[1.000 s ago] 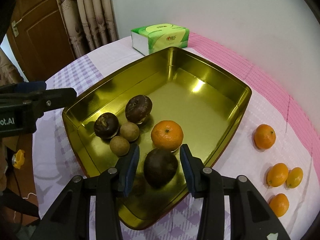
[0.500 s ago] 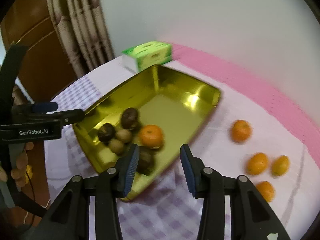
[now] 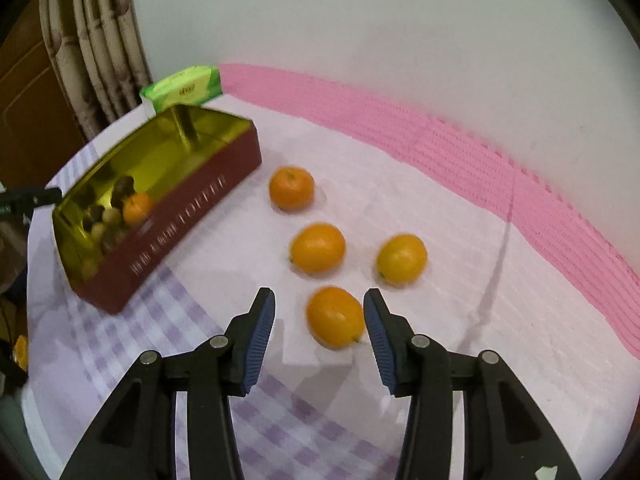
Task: Organize fruits
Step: 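Grasp an orange from the pile with the right tool, then grasp another orange with the left tool while the right tool holds its orange, then carry the orange over the tin with the left tool, then lower the orange into the tin and open the left tool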
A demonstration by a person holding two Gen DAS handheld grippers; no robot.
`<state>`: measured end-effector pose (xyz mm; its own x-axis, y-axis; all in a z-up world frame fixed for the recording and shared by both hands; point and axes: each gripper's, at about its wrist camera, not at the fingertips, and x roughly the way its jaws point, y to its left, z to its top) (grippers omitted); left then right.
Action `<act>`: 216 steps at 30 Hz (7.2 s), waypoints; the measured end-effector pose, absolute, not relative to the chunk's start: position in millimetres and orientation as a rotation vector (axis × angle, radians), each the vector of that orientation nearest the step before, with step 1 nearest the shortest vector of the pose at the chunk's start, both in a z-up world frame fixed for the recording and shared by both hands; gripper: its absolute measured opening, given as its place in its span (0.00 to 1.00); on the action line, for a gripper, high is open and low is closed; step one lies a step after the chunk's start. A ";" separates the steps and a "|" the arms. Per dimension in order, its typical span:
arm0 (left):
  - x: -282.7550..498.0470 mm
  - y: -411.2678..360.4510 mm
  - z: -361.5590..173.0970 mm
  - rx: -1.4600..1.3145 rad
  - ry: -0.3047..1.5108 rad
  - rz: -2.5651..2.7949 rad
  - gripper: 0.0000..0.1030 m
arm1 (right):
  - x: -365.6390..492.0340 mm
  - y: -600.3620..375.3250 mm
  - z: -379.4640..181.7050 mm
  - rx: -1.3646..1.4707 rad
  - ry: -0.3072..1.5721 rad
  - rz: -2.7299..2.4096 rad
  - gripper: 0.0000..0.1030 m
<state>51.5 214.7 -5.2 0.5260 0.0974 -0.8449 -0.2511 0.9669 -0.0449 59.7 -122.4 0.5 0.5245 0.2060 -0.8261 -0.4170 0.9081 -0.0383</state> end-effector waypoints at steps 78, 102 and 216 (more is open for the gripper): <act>167.4 -64.9 -59.2 0.108 1.050 -0.316 0.37 | 74.3 -244.2 -44.7 -0.067 0.876 -0.045 0.34; 119.7 -26.2 -24.3 0.067 1.025 -0.281 0.37 | 73.1 -239.0 -43.9 -0.109 0.873 -0.066 0.34; 91.0 141.9 -4.4 0.046 0.986 0.054 0.57 | 74.3 -238.0 -45.8 -0.123 0.872 -0.071 0.34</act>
<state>91.0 141.9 -4.4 0.5508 0.0667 -0.8320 -0.0248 0.9977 0.0635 74.3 -238.0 -45.8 0.6418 -0.1129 -0.7585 0.0122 0.9905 -0.1371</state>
